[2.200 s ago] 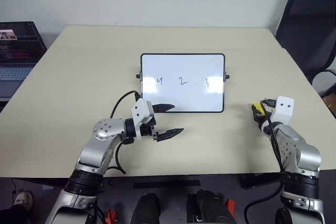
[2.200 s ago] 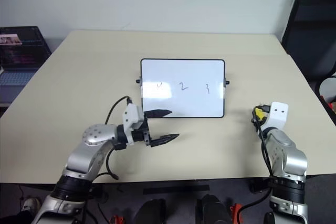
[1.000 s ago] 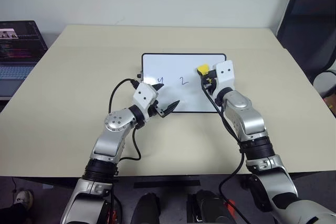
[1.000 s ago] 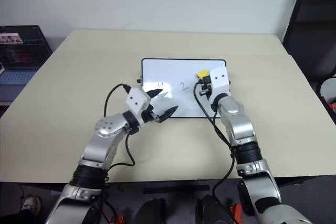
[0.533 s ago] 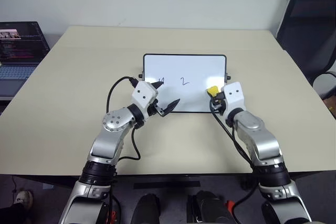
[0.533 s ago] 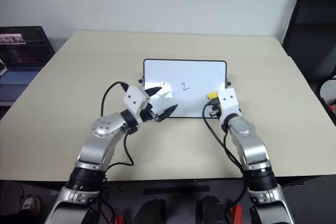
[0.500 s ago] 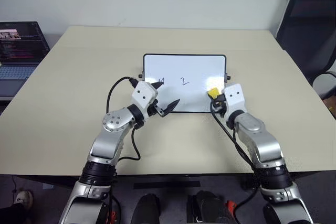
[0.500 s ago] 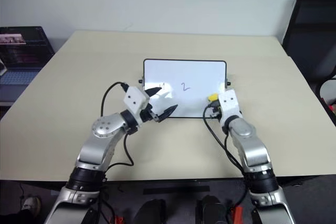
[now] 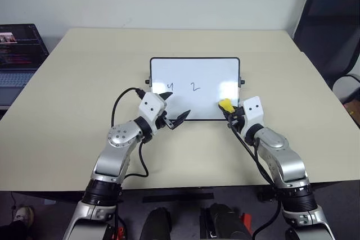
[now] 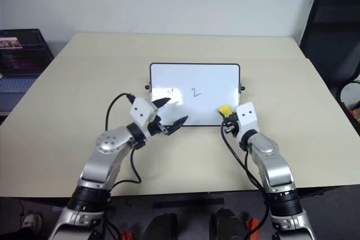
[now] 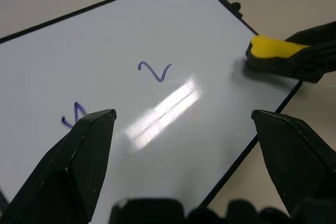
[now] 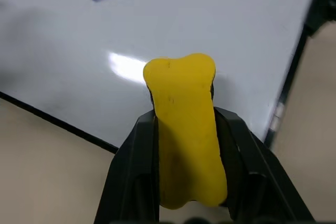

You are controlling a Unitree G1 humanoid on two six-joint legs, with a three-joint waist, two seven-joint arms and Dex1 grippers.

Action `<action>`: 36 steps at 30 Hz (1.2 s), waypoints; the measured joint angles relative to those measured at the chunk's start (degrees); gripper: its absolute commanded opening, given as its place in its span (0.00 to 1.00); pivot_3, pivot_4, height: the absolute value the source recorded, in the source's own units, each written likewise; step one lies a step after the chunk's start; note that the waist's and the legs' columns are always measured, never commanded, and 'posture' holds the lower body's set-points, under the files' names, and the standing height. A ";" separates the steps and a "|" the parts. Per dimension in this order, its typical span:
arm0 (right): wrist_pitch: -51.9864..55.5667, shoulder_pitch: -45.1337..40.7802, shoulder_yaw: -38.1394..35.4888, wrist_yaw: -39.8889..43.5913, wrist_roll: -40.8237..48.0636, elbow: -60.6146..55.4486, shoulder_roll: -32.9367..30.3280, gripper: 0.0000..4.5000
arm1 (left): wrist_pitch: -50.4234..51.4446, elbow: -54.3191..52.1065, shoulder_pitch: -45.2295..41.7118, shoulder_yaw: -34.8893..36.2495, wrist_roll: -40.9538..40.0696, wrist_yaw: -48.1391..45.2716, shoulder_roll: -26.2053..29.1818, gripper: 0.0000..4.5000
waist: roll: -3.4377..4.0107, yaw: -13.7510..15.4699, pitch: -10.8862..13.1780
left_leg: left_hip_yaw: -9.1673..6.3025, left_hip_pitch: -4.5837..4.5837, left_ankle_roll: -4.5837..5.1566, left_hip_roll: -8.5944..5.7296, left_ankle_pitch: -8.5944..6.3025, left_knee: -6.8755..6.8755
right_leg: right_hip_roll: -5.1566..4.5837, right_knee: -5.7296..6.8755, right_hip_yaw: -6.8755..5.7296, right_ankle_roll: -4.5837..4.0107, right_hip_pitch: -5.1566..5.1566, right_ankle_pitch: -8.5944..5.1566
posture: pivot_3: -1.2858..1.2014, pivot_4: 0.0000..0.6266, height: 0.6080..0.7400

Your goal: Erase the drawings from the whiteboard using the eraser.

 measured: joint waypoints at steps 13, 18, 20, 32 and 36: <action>-16.38 2.33 -0.02 6.75 -1.38 6.25 -4.39 0.25 | -1.58 -4.62 10.14 5.17 -0.51 7.65 -3.27 1.00 | -0.01 0.32 0.01 | 0.02 0.10 0.00 -0.01 0.01 0.02 | -0.01 0.07 0.03 -0.01 0.03 0.00 | 0.52 0.24 1.00; -16.69 2.23 0.04 6.82 -1.45 6.27 -4.22 0.25 | -1.68 -4.62 9.21 5.18 -0.51 7.50 -3.18 1.00 | -0.01 0.33 0.01 | 0.06 0.08 -0.01 -0.02 0.00 0.01 | -0.01 0.02 0.01 -0.01 0.03 0.00 | 0.52 0.24 1.00; -16.70 2.23 0.05 6.81 -1.48 6.27 -4.22 0.25 | -1.70 -4.59 9.19 5.18 -0.52 7.41 -3.09 1.00 | -0.01 0.33 0.01 | 0.05 0.08 0.00 -0.01 0.00 0.01 | -0.01 0.02 0.02 -0.01 0.03 0.00 | 0.52 0.24 1.00; -16.17 -6.40 2.38 2.17 -6.22 10.95 -0.20 0.25 | -2.18 -1.49 5.92 5.22 -0.90 5.98 -2.02 1.00 | -0.01 0.04 0.01 | 0.07 0.12 0.00 -0.01 0.01 0.02 | 0.01 0.09 -0.02 -0.01 0.02 0.01 | 0.52 0.24 1.00; -16.19 -14.66 5.89 -0.38 -10.27 20.34 3.85 0.25 | -2.90 0.73 3.17 4.83 -0.87 4.84 -1.95 1.00 | -0.01 0.08 0.01 | 0.07 0.09 -0.01 -0.02 0.01 0.01 | 0.01 0.08 -0.03 -0.01 0.00 0.01 | 0.52 0.24 1.00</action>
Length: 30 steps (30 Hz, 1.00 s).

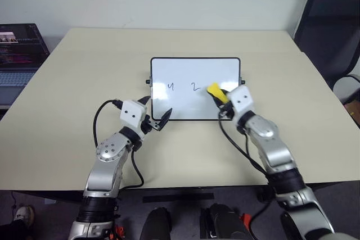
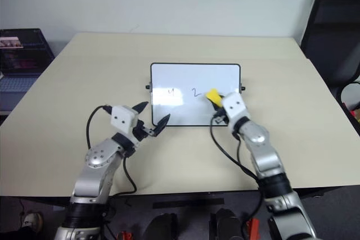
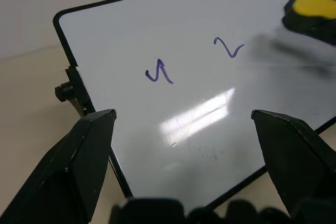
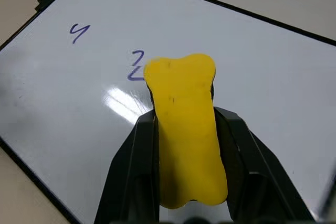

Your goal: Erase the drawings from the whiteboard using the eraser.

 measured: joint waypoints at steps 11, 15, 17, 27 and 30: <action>-6.41 -17.76 2.59 -2.82 -4.72 25.00 4.36 0.25 | -0.25 1.25 -0.70 -0.22 0.00 -0.68 0.58 1.00 | 0.00 -0.15 0.00 | 0.05 0.02 0.00 0.02 0.00 0.00 | -0.03 0.03 0.02 -0.09 -0.02 0.06 | 0.52 0.24 1.00; -8.57 -19.62 2.54 -2.91 -4.73 29.00 4.39 0.25 | -0.24 1.24 -0.47 -0.21 0.00 -0.64 0.87 1.00 | 0.00 -0.21 0.00 | 0.02 0.09 0.07 0.04 0.05 0.04 | -0.03 0.10 0.02 -0.04 0.04 0.09 | 0.52 0.24 1.00; -8.79 -19.75 2.51 -3.10 -4.71 29.49 4.39 0.25 | -0.25 1.23 -0.47 -0.18 0.00 -0.62 0.93 1.00 | 0.00 -0.21 0.00 | 0.00 0.11 0.11 0.05 0.07 0.04 | -0.03 0.10 0.03 -0.05 0.06 0.11 | 0.52 0.24 1.00; -3.16 -5.43 3.11 -1.55 -5.37 11.90 0.32 0.25 | -0.23 0.94 -0.15 0.24 0.00 -0.55 1.27 1.00 | -0.07 0.95 -0.09 | -0.11 0.04 0.12 0.08 0.08 0.01 | -0.16 0.02 0.04 -0.02 0.10 0.06 | 0.52 0.24 1.00; -0.41 1.23 4.11 -0.14 -5.74 4.95 -1.56 0.25 | -0.25 0.93 -0.11 0.43 0.00 -0.58 1.48 1.00 | -0.07 1.08 -0.14 | -0.06 0.12 0.13 0.07 0.09 0.04 | -0.18 0.05 0.05 0.03 0.14 0.08 | 0.52 0.24 1.00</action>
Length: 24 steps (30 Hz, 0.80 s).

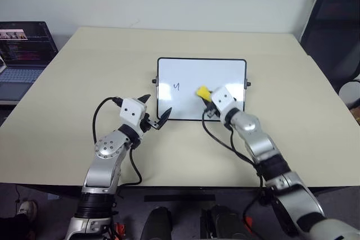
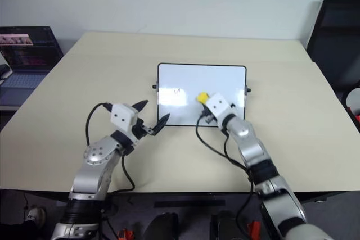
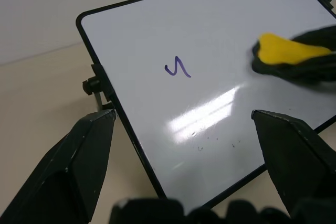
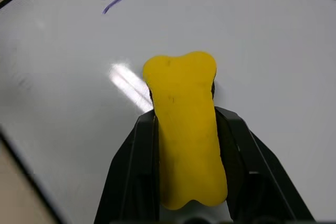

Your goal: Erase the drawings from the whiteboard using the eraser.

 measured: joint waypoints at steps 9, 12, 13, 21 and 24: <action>4.23 1.98 0.49 1.40 -0.01 -4.50 -2.08 0.25 | -0.13 0.14 -0.38 -0.06 0.01 -0.51 0.00 1.00 | -0.01 0.10 0.00 | 0.18 0.15 0.19 -0.02 0.13 0.01 | 0.00 0.00 0.02 -0.29 0.03 0.01 | 0.52 0.24 1.00; 4.08 1.67 -0.27 2.92 1.80 -4.45 -2.26 0.25 | -0.71 0.15 -0.62 -0.07 0.01 -0.57 -0.03 1.00 | 0.00 0.08 0.02 | 0.24 0.14 0.19 -0.02 0.13 0.01 | 0.01 -0.01 0.05 -0.14 0.00 0.09 | 0.52 0.24 1.00; 4.05 1.55 -0.83 3.79 2.60 -4.48 -2.54 0.25 | -0.80 0.15 -0.62 -0.08 0.01 -0.58 -0.04 1.00 | 0.00 0.08 0.03 | 0.24 0.12 0.19 -0.02 0.13 0.00 | 0.01 -0.02 0.04 -0.13 -0.01 0.10 | 0.52 0.24 1.00; 8.23 1.22 -5.36 13.56 9.77 -9.97 -8.94 0.25 | -1.06 0.17 -0.45 -0.12 -0.19 -1.66 -0.23 1.00 | 0.04 0.11 0.08 | 0.23 -0.21 0.13 -0.05 0.07 -0.16 | 0.06 -0.26 -0.02 0.05 -0.23 0.11 | 0.52 0.24 1.00; 8.27 1.26 -6.84 15.10 11.30 -11.27 -10.51 0.25 | -1.08 0.16 -0.33 -0.11 -0.18 -1.59 -0.55 1.00 | 0.03 0.10 0.08 | 0.21 -0.21 0.11 -0.06 0.05 -0.19 | 0.10 -0.30 -0.03 0.01 -0.23 0.09 | 0.52 0.24 1.00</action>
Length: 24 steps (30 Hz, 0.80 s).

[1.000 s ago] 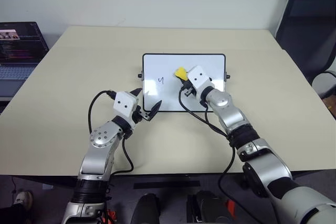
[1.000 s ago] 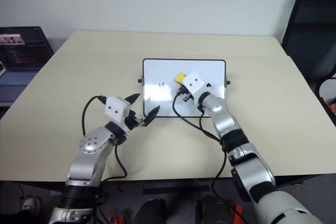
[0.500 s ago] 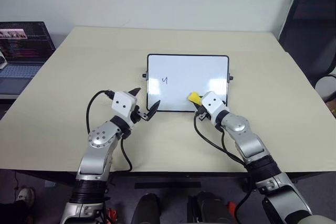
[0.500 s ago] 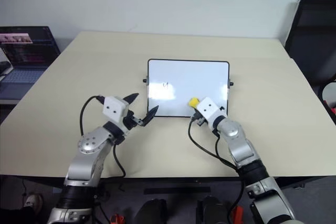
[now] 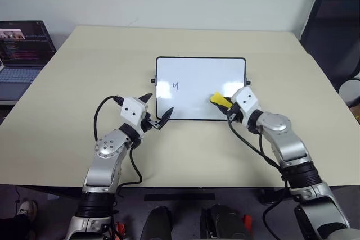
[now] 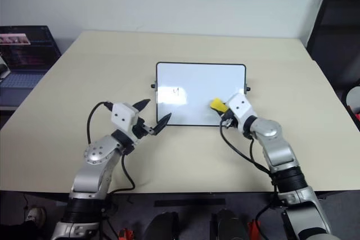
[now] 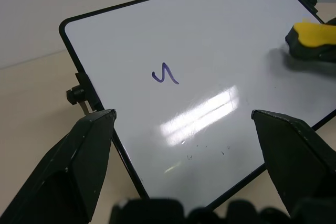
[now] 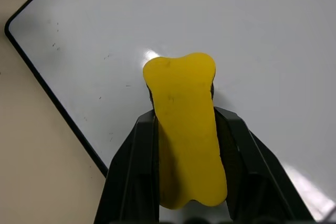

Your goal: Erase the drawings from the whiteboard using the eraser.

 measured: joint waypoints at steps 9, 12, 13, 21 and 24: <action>-2.85 1.44 -1.54 0.14 1.03 0.45 -1.09 0.25 | 0.00 -0.02 0.37 0.01 0.00 0.12 -0.07 1.00 | 0.00 -0.08 0.02 | 0.02 0.03 0.00 -0.01 0.00 0.02 | 0.02 0.03 0.00 0.00 0.00 0.00 | 0.52 0.24 1.00; -3.16 1.45 -1.54 0.26 1.04 0.53 -1.25 0.25 | 0.00 -0.02 0.35 0.01 0.00 0.10 -0.07 1.00 | 0.00 -0.07 0.02 | 0.03 0.02 0.00 0.00 0.00 0.02 | 0.02 0.02 0.01 0.00 0.00 0.00 | 0.52 0.24 1.00; -3.21 1.46 -1.55 0.27 1.04 0.57 -1.31 0.25 | 0.00 -0.02 0.34 0.01 0.00 0.09 -0.06 1.00 | 0.00 -0.06 0.02 | 0.03 0.02 0.00 0.00 0.00 0.02 | 0.02 0.02 0.01 0.00 0.00 0.00 | 0.52 0.24 1.00; -3.62 1.39 -1.64 -0.39 1.07 0.58 -0.81 0.25 | 0.01 -0.02 -0.14 0.01 0.00 -0.03 -0.01 1.00 | 0.00 -0.07 0.02 | 0.03 0.03 0.00 -0.01 0.00 0.02 | 0.02 0.03 0.01 0.00 0.00 0.00 | 0.52 0.24 1.00; -3.23 -0.35 -1.55 -1.14 1.12 0.58 1.62 0.25 | 0.09 -0.02 -0.16 0.01 0.01 -0.05 -0.01 1.00 | 0.02 -0.30 0.03 | 0.04 0.03 0.00 0.00 0.00 0.02 | 0.04 0.07 0.02 0.00 -0.01 0.00 | 0.52 0.24 1.00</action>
